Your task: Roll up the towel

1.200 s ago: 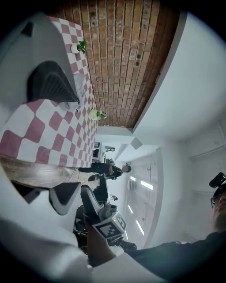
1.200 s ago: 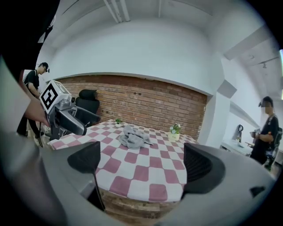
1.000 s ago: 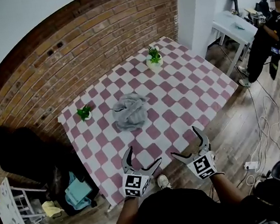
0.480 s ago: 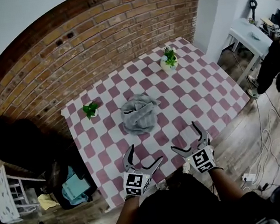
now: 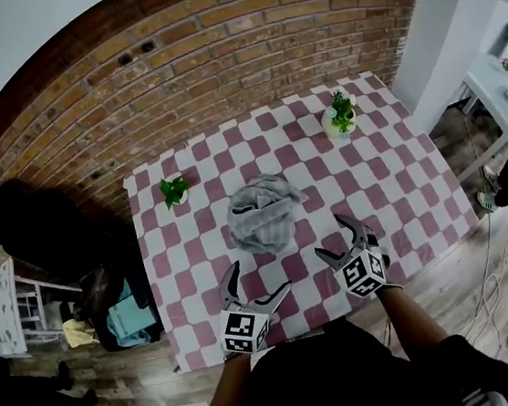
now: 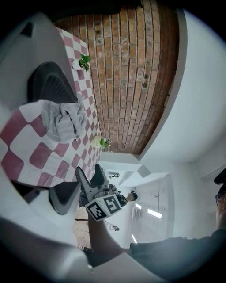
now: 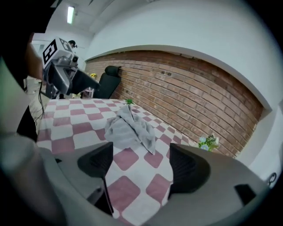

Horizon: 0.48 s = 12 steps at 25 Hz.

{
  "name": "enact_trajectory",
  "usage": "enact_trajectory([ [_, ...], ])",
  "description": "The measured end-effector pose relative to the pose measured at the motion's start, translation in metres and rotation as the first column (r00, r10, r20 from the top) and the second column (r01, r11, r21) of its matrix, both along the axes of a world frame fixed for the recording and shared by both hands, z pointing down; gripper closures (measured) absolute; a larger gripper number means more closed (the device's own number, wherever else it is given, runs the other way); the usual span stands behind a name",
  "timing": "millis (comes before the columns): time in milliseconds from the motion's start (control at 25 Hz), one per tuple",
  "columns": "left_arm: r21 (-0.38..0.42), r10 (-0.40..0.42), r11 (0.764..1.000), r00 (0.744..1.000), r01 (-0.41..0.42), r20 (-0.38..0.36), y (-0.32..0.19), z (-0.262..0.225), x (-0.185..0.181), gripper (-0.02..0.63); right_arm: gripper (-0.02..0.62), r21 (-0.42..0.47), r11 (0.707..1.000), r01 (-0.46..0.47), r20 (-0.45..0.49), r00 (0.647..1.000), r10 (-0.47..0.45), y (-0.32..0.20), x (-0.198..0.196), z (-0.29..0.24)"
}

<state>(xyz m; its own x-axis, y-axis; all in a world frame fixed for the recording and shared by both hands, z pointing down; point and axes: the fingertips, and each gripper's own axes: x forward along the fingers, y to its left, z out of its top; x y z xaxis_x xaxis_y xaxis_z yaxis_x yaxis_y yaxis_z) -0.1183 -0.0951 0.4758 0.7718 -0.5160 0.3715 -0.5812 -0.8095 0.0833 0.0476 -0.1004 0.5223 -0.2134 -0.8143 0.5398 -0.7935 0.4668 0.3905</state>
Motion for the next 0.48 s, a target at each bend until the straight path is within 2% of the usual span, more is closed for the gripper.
enact_trajectory([
  [240,-0.038,-0.093,0.995,0.996,0.094,0.014,-0.014,0.010,0.022,0.055,0.266,-0.086,0.980,0.181,-0.158,0.968,-0.193,-0.057,0.030,0.050],
  [360,-0.056,-0.130,0.990,0.991,0.131,0.032,-0.016,0.018,0.027,0.055,0.298,-0.138,0.957,0.256,-0.199,0.939,-0.280,-0.083,0.035,0.075],
  [480,-0.076,-0.175,0.981,0.983,0.178,0.047,-0.015,0.026,0.027,0.055,0.337,-0.182,0.931,0.316,-0.196,0.916,-0.349,-0.104,0.032,0.091],
])
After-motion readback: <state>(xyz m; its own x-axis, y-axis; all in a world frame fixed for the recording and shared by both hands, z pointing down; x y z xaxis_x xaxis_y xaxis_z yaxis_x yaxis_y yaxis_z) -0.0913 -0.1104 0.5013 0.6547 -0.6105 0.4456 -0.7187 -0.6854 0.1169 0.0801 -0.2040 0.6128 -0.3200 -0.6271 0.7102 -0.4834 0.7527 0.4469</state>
